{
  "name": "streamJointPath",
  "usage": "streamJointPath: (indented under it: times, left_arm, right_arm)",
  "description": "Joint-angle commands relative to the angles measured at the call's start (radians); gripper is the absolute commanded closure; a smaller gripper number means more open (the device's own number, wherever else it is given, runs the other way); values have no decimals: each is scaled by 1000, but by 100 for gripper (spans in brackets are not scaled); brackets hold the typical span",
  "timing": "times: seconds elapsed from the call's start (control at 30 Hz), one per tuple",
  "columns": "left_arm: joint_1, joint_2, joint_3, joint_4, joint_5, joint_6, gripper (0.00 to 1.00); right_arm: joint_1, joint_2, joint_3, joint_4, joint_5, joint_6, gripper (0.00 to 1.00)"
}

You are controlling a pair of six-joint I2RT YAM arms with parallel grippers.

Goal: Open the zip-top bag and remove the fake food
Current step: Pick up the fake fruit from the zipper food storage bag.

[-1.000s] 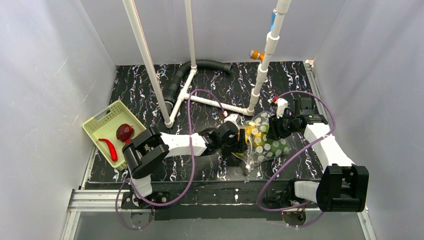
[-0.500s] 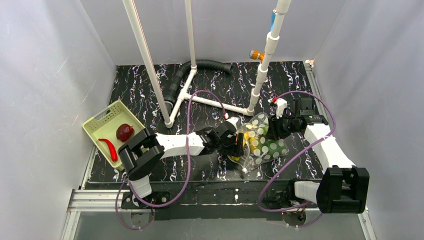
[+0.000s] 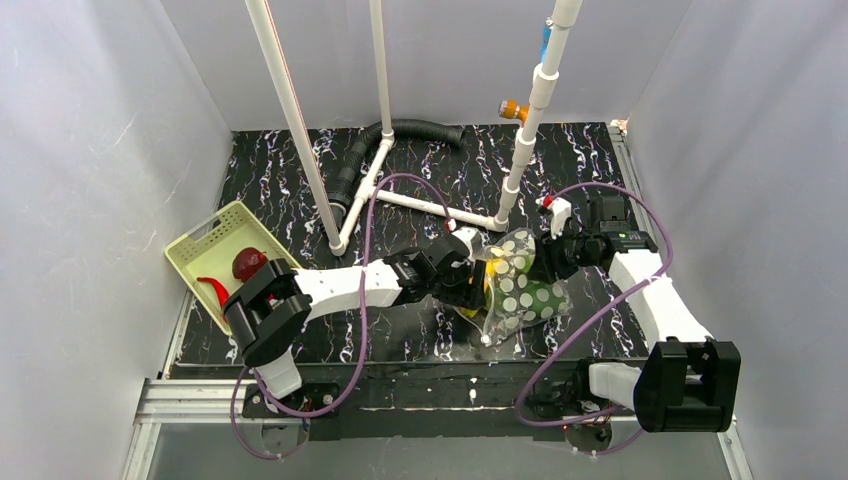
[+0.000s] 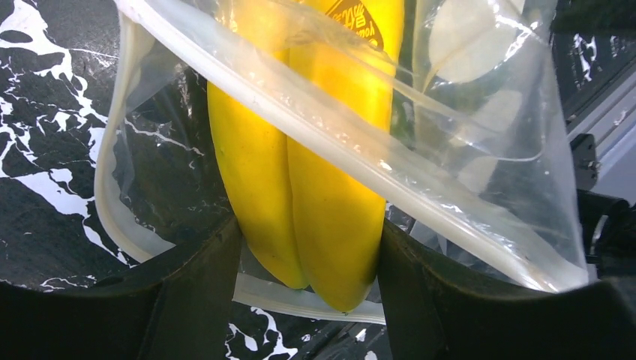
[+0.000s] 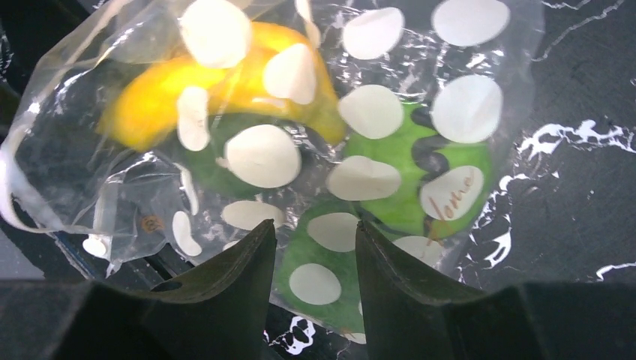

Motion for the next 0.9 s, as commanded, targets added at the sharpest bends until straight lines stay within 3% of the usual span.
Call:
streamJointPath:
  times: [0.0,0.37,0.57,0.87]
  left_arm:
    - [32,-43,36,-8,50,-36,100]
    - [106,-98,-76,169,199,-210,100]
    - [120,-74,-111,291,279,-291,100]
    - [127,-109,-111,241,273,-291,100]
  right_arm:
    - [19,-41,9,-36,-90,-55,49]
    - [72,-97,9,-156,-291,-218,48]
    - [150,-82,0,-208,-316,-312,43]
    - [197,-65,-6,-216,-332,-325,41]
